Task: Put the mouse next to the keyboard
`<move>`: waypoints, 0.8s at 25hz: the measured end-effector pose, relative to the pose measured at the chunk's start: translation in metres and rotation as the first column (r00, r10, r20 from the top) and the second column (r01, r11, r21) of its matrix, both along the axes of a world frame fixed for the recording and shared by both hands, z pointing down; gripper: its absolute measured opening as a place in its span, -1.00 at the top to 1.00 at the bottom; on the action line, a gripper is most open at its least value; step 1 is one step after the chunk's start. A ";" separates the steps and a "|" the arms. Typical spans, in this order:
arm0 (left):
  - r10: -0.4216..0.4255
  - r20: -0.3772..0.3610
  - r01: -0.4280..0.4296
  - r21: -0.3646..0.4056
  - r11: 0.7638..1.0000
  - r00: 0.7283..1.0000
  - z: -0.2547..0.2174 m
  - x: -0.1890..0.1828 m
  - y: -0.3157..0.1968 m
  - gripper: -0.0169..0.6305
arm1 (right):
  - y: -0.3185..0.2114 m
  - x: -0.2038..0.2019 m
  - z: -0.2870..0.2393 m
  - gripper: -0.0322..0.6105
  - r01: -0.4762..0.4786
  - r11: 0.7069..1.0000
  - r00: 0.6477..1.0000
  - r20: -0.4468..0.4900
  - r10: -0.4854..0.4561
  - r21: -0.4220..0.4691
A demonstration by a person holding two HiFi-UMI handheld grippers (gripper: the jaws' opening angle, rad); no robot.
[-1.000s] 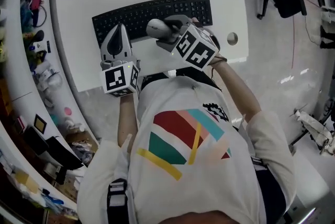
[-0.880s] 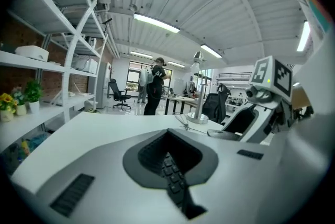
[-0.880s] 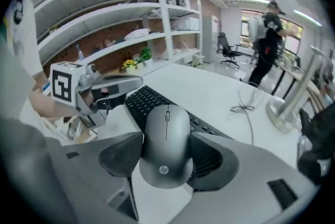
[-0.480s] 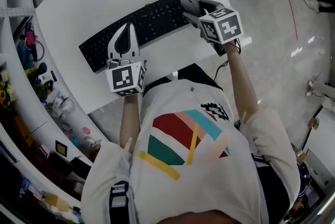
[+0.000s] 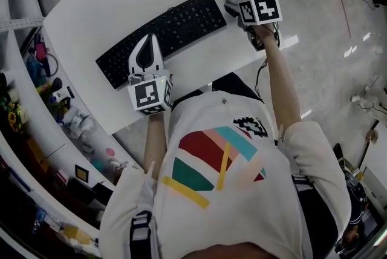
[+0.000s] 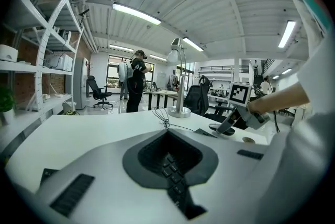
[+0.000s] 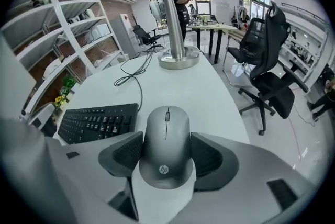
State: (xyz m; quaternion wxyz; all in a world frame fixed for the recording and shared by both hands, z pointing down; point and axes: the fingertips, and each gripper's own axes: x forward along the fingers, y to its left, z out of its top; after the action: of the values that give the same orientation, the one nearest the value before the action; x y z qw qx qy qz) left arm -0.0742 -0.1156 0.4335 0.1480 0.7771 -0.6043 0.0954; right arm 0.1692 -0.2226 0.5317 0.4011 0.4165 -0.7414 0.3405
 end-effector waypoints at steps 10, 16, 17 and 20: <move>-0.015 0.014 0.016 -0.018 1.000 1.000 0.005 -0.007 0.002 0.81 | -0.001 0.005 0.018 0.05 0.016 1.000 0.994 -0.110 -0.015 0.008; -0.014 0.008 0.015 -0.024 1.000 1.000 0.008 -0.008 0.004 0.81 | -0.002 0.005 0.020 0.05 0.005 0.999 0.996 -0.092 -0.002 0.032; -0.014 0.005 0.014 -0.025 1.000 1.000 0.009 -0.008 0.005 0.81 | -0.001 0.005 0.021 0.05 0.005 0.999 0.996 -0.091 -0.002 0.034; -0.014 -0.002 0.014 -0.023 1.000 1.000 0.011 -0.007 0.006 0.81 | -0.002 0.006 0.022 0.05 0.012 0.999 0.997 -0.078 -0.009 0.042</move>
State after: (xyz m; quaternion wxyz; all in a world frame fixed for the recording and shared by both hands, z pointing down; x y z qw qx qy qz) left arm -0.0810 -0.1098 0.4450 0.1585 0.7713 -0.6082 0.1005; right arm 0.1750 -0.2251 0.5542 0.4224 0.4340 -0.7345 0.3062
